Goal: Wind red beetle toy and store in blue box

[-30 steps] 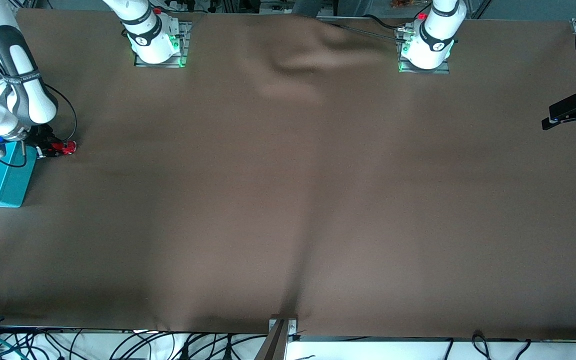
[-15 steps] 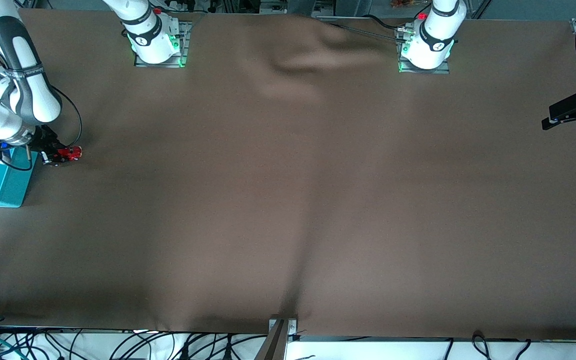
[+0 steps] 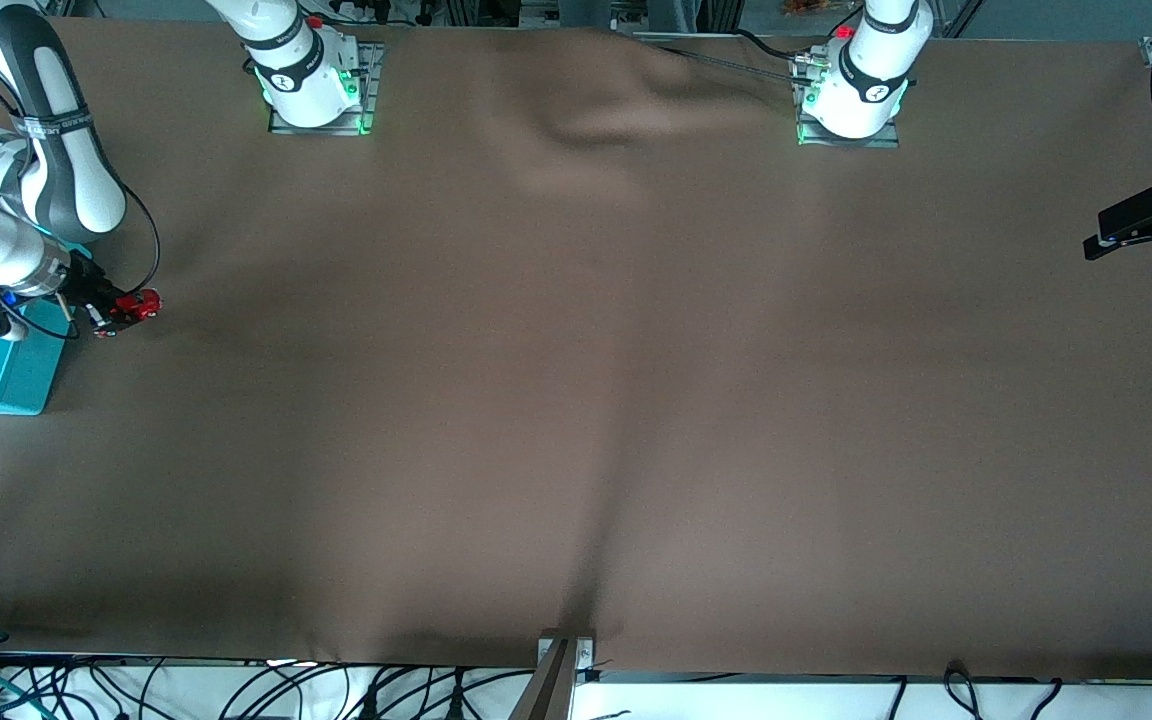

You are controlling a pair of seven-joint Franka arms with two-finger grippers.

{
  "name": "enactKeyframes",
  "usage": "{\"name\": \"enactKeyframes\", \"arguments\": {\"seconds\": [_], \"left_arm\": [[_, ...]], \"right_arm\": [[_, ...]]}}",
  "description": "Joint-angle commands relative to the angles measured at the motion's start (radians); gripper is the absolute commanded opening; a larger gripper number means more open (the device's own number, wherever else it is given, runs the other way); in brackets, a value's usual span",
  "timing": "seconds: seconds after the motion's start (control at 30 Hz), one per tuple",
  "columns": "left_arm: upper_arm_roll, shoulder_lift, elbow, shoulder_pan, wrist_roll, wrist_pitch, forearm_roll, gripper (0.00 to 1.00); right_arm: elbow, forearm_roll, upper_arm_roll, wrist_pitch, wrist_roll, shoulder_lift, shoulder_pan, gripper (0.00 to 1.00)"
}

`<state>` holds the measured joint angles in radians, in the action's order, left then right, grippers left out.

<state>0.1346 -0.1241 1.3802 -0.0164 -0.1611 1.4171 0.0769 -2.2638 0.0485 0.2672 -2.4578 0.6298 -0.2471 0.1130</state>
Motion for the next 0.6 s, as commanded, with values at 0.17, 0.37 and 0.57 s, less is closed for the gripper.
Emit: {"name": "enactKeyframes", "arguments": {"seconds": [0.17, 0.37, 0.57], "left_arm": [[0.003, 0.003, -0.018, -0.007, -0.018, -0.02, -0.013, 1.0], [0.003, 0.003, -0.018, -0.007, -0.018, -0.02, -0.013, 1.0], [0.003, 0.003, -0.018, -0.007, -0.018, -0.02, -0.011, 1.0]], "right_arm": [[0.089, 0.091, -0.032, 0.151, -0.117, 0.037, 0.008, 0.0], [0.113, 0.094, -0.031, 0.195, -0.229, 0.054, 0.01, 0.0], [0.113, 0.099, -0.019, 0.198, -0.39, 0.075, 0.01, 0.0]]}}
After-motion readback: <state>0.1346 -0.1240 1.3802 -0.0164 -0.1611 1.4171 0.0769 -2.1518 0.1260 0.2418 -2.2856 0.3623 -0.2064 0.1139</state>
